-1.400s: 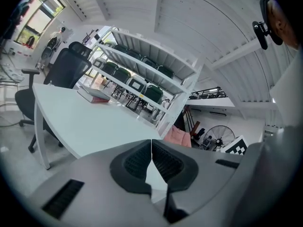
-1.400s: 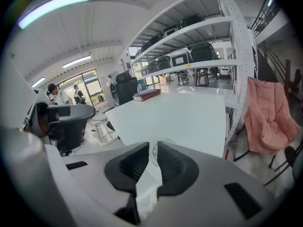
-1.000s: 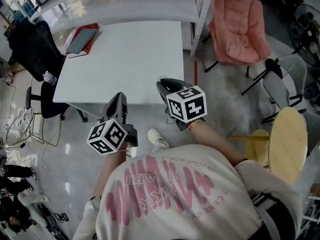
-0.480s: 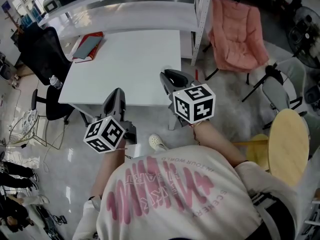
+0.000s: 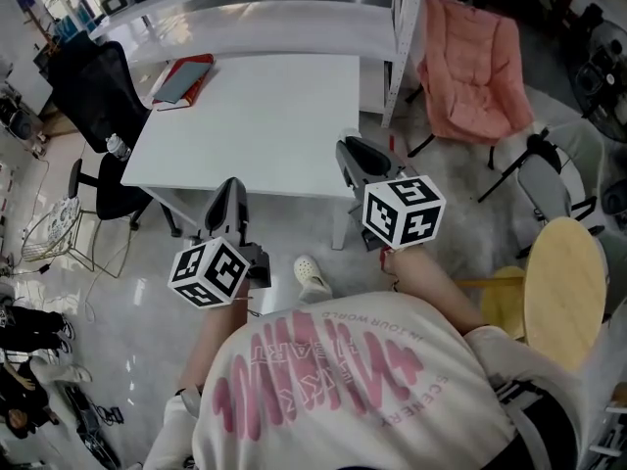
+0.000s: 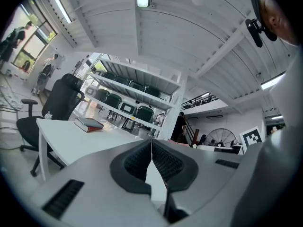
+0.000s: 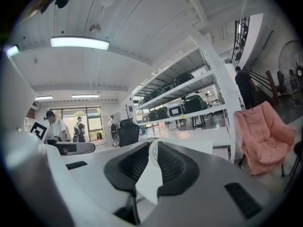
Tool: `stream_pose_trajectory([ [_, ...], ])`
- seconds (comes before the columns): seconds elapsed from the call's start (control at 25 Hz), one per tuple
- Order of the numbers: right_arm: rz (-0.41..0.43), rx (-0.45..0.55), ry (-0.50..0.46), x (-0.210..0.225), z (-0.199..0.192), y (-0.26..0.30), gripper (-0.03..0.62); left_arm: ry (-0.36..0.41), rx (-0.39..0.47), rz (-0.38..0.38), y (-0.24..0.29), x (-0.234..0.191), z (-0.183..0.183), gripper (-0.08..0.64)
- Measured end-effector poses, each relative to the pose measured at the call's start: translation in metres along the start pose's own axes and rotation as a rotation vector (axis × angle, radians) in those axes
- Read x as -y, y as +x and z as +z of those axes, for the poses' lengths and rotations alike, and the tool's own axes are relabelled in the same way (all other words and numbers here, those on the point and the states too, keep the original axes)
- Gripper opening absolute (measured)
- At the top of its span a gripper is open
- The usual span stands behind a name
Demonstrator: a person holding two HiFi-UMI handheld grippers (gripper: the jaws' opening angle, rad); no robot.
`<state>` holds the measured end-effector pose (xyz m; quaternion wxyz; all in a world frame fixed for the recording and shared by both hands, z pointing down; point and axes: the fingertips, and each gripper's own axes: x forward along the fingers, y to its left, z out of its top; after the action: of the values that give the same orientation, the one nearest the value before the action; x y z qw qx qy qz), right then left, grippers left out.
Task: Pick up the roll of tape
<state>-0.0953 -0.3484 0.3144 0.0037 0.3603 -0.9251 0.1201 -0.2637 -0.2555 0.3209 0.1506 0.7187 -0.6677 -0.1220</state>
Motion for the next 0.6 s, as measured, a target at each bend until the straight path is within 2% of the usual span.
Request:
stream_pose_trajectory([
  [0.6, -0.039, -0.044, -0.013, 0.0, -0.038, -0.027, 0.074, -0.032, -0.015, 0.013, -0.026, -0.011, -0.022, 0.025],
])
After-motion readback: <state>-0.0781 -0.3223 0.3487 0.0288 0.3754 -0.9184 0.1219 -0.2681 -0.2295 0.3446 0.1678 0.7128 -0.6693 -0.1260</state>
